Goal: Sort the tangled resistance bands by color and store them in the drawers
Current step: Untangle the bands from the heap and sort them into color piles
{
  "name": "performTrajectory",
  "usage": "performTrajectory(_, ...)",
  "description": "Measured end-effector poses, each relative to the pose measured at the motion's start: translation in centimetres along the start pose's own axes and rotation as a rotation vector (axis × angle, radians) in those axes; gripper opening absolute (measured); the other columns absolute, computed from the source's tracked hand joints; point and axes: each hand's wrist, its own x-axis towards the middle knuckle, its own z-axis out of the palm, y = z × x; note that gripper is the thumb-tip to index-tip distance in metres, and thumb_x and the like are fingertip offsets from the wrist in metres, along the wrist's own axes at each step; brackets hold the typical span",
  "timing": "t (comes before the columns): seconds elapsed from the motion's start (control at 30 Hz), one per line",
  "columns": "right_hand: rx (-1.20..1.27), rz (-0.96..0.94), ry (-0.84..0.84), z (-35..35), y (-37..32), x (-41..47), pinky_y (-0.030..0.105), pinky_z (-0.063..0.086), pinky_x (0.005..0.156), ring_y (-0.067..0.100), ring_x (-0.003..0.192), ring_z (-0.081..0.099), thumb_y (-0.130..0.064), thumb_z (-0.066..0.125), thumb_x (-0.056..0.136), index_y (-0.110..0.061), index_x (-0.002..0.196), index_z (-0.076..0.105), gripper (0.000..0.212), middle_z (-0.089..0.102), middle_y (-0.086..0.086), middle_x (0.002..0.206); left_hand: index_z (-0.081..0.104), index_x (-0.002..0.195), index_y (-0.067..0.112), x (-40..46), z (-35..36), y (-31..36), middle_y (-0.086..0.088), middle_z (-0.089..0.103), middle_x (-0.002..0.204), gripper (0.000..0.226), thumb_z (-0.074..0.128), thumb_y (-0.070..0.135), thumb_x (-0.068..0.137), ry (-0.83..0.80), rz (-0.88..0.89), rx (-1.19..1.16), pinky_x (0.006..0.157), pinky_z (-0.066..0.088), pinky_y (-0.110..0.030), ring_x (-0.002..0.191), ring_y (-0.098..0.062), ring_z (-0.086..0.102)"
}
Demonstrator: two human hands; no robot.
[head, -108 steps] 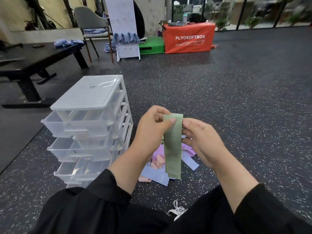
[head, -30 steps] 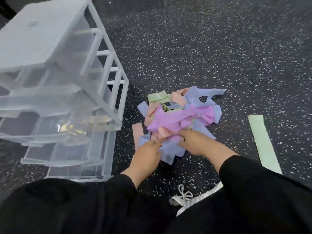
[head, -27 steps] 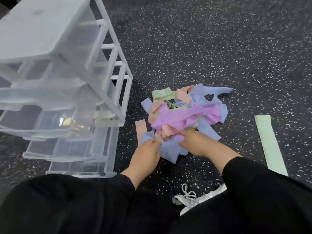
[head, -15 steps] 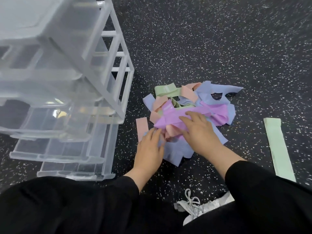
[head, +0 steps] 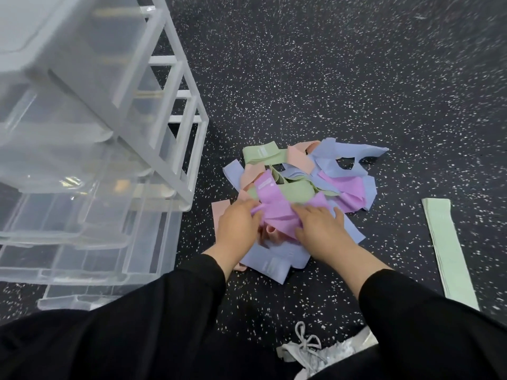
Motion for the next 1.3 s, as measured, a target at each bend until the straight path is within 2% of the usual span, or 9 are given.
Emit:
performTrajectory(0.3,0.252,-0.013,0.094,-1.0,0.0,-0.1,0.041,0.031,0.105,0.018,0.119,0.050,-0.039,0.057,0.091,-0.037,0.115,0.069,0.028,0.058,-0.009,0.114,0.066,0.097,0.010,-4.5,-1.8,1.6,-0.003,0.060,0.080,0.017,0.052,0.018,0.104,0.117,-0.138,-0.494,0.056,0.036,-0.017,0.068,-0.016,0.047)
performTrajectory(0.4,0.305,-0.034,0.138,-1.1,-0.5,-0.2,0.037,0.029,0.102,0.017,0.122,0.045,-0.039,0.060,0.091,-0.037,0.108,0.072,0.020,0.056,-0.010,0.121,0.069,0.102,0.008,-5.3,-3.1,2.5,-0.020,0.066,0.091,0.018,0.054,0.017,0.104,0.121,-0.123,-0.661,0.070,0.046,-0.023,0.075,-0.014,0.054)
performTrajectory(0.5,0.434,-0.090,0.175,-2.1,-1.0,-0.7,0.040,0.037,0.106,0.016,0.124,0.049,-0.039,0.065,0.092,-0.032,0.114,0.065,0.024,0.057,-0.009,0.127,0.074,0.105,0.017,-6.0,-4.3,3.1,-0.010,0.073,0.099,0.017,0.057,0.018,0.104,0.109,-0.085,-0.715,0.092,0.055,-0.043,0.087,-0.012,0.064)
performTrajectory(0.67,0.690,-0.244,-0.075,-4.1,-2.8,-2.6,0.025,0.040,0.106,0.000,0.125,0.051,-0.037,0.068,0.093,-0.034,0.143,0.048,0.054,0.055,-0.017,0.140,0.075,0.105,0.025,-7.7,-6.1,4.0,0.009,0.078,0.099,0.019,0.061,0.013,0.100,0.052,-0.073,-0.761,0.086,0.058,-0.040,0.098,-0.010,0.071)
performTrajectory(0.77,0.723,-0.237,-0.019,-4.7,-3.8,-3.3,0.020,0.042,0.069,-0.003,0.070,0.052,-0.029,0.067,0.096,-0.031,0.094,0.062,0.005,0.060,-0.016,0.079,0.074,0.103,0.026,-8.1,-6.9,4.7,0.007,0.078,0.101,0.023,0.065,0.006,0.097,0.089,-0.018,-0.808,0.083,0.052,-0.016,0.095,-0.007,0.071)
performTrajectory(0.87,0.852,-0.245,0.054,-5.9,-4.2,-3.9,0.020,0.033,0.054,0.002,0.051,0.037,-0.016,0.064,0.098,-0.013,0.073,0.054,0.026,0.045,-0.015,0.053,0.073,0.102,0.029,-8.1,-7.3,5.1,0.005,0.077,0.095,0.024,0.069,0.007,0.095,0.183,-0.052,-0.884,0.080,0.054,-0.019,0.085,-0.007,0.069)
performTrajectory(1.0,0.987,-0.247,0.116,-7.7,-4.0,-5.2,0.025,0.038,0.058,0.007,0.061,0.047,-0.013,0.062,0.098,-0.015,0.084,0.066,0.015,0.060,-0.008,0.065,0.078,0.090,0.040,-8.4,-8.0,5.7,0.006,0.070,0.077,0.031,0.069,0.011,0.095,0.195,-0.071,-0.958,0.086,0.054,-0.039,0.079,-0.015,0.064)
performTrajectory(1.17,1.051,-0.200,0.246,-8.0,-3.4,-5.7,0.033,0.037,0.069,0.014,0.072,0.048,-0.021,0.064,0.096,-0.027,0.093,0.069,0.008,0.066,0.023,0.088,0.074,0.104,0.025,-8.7,-8.4,7.4,0.008,0.064,0.072,0.022,0.061,0.008,0.100,0.190,-0.091,-1.120,0.080,0.052,-0.037,0.071,-0.010,0.060)
performTrajectory(1.3,1.088,-0.217,0.274,-8.7,-3.1,-6.0,0.026,0.042,0.070,0.008,0.073,0.054,-0.025,0.069,0.093,-0.025,0.095,0.070,0.002,0.066,0.009,0.081,0.073,0.109,0.021,-8.8,-8.8,8.8,0.005,0.062,0.074,0.022,0.057,0.006,0.102,0.157,-0.058,-1.164,0.078,0.053,-0.039,0.074,-0.015,0.060)
